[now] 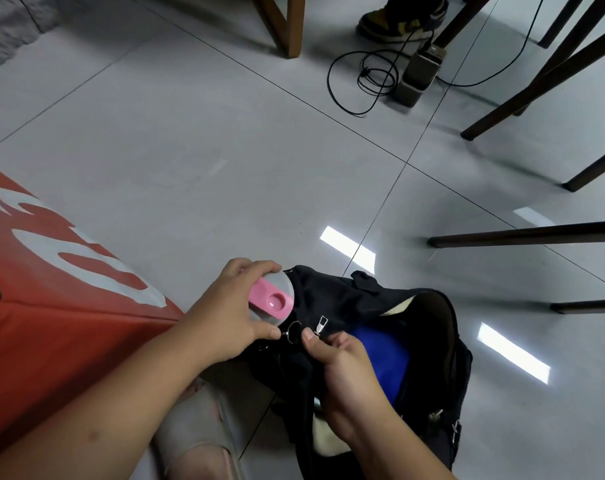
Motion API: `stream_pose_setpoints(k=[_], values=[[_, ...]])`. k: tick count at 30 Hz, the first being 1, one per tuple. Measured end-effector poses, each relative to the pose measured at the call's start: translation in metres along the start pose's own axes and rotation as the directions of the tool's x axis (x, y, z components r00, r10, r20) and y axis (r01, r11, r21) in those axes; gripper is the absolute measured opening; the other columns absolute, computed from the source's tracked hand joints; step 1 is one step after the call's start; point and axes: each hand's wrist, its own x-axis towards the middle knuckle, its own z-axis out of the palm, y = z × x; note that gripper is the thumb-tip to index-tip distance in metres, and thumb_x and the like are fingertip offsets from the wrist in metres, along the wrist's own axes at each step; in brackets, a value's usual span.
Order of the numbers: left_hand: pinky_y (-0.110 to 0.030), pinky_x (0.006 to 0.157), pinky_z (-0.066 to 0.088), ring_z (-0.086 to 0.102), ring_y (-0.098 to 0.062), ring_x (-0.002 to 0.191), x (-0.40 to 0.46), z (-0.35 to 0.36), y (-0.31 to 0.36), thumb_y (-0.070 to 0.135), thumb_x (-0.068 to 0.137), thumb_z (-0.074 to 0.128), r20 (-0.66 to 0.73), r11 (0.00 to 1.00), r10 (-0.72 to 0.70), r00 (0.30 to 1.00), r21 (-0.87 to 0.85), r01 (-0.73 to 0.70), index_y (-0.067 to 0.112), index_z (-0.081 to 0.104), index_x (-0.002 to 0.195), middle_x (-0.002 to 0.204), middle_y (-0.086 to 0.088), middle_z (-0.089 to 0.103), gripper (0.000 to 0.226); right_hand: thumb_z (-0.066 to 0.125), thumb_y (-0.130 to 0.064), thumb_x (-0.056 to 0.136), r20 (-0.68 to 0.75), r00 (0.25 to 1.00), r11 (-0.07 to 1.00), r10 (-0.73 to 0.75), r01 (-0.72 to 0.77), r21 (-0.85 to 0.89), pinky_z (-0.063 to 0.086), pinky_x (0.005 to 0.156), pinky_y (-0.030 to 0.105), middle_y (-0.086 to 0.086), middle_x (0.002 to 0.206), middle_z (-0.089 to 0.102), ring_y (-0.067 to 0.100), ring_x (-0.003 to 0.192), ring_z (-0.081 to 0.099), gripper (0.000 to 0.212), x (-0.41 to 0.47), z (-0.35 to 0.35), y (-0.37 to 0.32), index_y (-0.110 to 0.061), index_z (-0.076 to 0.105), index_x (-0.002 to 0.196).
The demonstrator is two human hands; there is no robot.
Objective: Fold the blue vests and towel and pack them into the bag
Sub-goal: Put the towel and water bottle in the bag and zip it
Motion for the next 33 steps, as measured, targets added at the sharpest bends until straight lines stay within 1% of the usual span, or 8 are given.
stream_pose_setpoints(k=[7, 9, 12, 14, 20, 24, 28, 33], values=[[-0.032, 0.112, 0.035, 0.028, -0.014, 0.143, -0.013, 0.006, -0.012, 0.047, 0.064, 0.091, -0.003, 0.997, -0.008, 1.0, 0.078, 0.008, 0.061, 0.033, 0.141, 0.157, 0.02, 0.01, 0.096, 0.063, -0.014, 0.098, -0.044, 0.998, 0.997, -0.044, 0.041, -0.059, 0.057, 0.093, 0.056, 0.025, 0.101, 0.074, 0.042, 0.097, 0.072, 0.02, 0.001, 0.007, 0.004, 0.003, 0.07, 0.106], [-0.032, 0.114, 0.03, 0.021, -0.014, 0.146, -0.021, 0.005, -0.011, 0.049, 0.066, 0.089, -0.044, 0.996, 0.011, 0.999, 0.084, -0.007, 0.064, 0.034, 0.14, 0.161, 0.018, 0.005, 0.093, 0.069, -0.027, 0.095, -0.15, 0.976, 0.96, -0.159, 0.118, -0.254, 0.06, 0.084, 0.052, 0.017, 0.087, 0.076, 0.037, 0.087, 0.074, 0.022, 0.0, 0.005, 0.005, -0.006, 0.073, 0.09], [-0.036, 0.108, 0.04, 0.038, -0.021, 0.132, -0.033, 0.005, -0.009, 0.037, 0.071, 0.088, -0.284, 0.977, 0.171, 0.944, 0.173, -0.125, 0.044, 0.061, 0.128, 0.144, 0.003, 0.039, 0.064, 0.072, -0.038, 0.089, -0.314, 0.801, 0.76, -0.51, 0.249, -0.6, 0.053, 0.065, 0.029, -0.002, 0.071, 0.07, 0.018, 0.066, 0.066, 0.024, -0.012, -0.002, 0.005, -0.021, 0.067, 0.073], [-0.035, 0.091, 0.049, 0.054, -0.022, 0.103, -0.042, 0.008, -0.002, 0.032, 0.074, 0.082, -0.44, 0.938, 0.325, 0.837, 0.261, -0.227, 0.025, 0.073, 0.11, 0.109, 0.002, 0.056, 0.038, 0.071, -0.032, 0.09, -0.203, 0.698, 0.576, -0.687, 0.354, -0.737, 0.047, 0.06, 0.022, -0.01, 0.071, 0.066, 0.014, 0.067, 0.063, 0.015, -0.023, -0.002, -0.002, -0.03, 0.063, 0.077], [-0.031, 0.053, 0.051, 0.063, -0.016, 0.061, -0.052, 0.03, 0.024, 0.043, 0.084, 0.059, -0.186, 0.923, 0.262, 0.947, 0.335, -0.19, 0.04, 0.068, 0.108, 0.066, 0.009, 0.064, 0.027, 0.063, -0.045, 0.092, -0.018, 0.933, 0.322, -0.361, 0.107, -0.941, 0.049, 0.077, 0.026, -0.011, 0.1, 0.074, 0.009, 0.096, 0.066, 0.04, 0.01, 0.001, -0.012, -0.034, 0.062, 0.131], [-0.029, 0.063, 0.044, 0.069, -0.018, 0.086, -0.041, 0.029, 0.036, 0.04, 0.092, 0.056, -0.049, 0.896, 0.187, 0.981, 0.418, -0.15, 0.045, 0.056, 0.131, 0.095, 0.006, 0.074, 0.039, 0.07, -0.027, 0.088, 0.027, 0.945, 0.404, -0.326, 0.165, -0.9, 0.049, 0.062, 0.022, -0.011, 0.072, 0.069, 0.004, 0.066, 0.061, 0.004, 0.027, 0.0, -0.011, -0.027, 0.074, 0.089], [-0.032, 0.077, 0.047, 0.065, -0.021, 0.106, -0.03, 0.02, 0.047, 0.044, 0.097, 0.051, 0.051, 0.826, 0.091, 0.995, 0.553, -0.104, 0.042, 0.042, 0.145, 0.12, 0.005, 0.068, 0.049, 0.068, -0.014, 0.091, 0.005, 0.964, 0.664, -0.267, 0.188, -0.723, 0.038, 0.048, 0.025, -0.003, 0.053, 0.057, 0.008, 0.045, 0.045, 0.015, 0.03, -0.006, -0.007, -0.017, 0.067, 0.076], [-0.032, 0.073, 0.045, 0.048, -0.02, 0.079, -0.014, 0.016, 0.054, 0.042, 0.095, 0.051, 0.127, 0.748, 0.049, 0.991, 0.653, -0.121, 0.03, 0.06, 0.108, 0.074, 0.004, 0.051, 0.019, 0.054, 0.001, 0.099, 0.096, 0.975, 0.92, -0.2, 0.22, -0.324, 0.037, 0.046, 0.025, 0.014, 0.06, 0.056, 0.021, 0.044, 0.048, 0.012, 0.013, -0.01, -0.009, -0.001, 0.058, 0.087]])
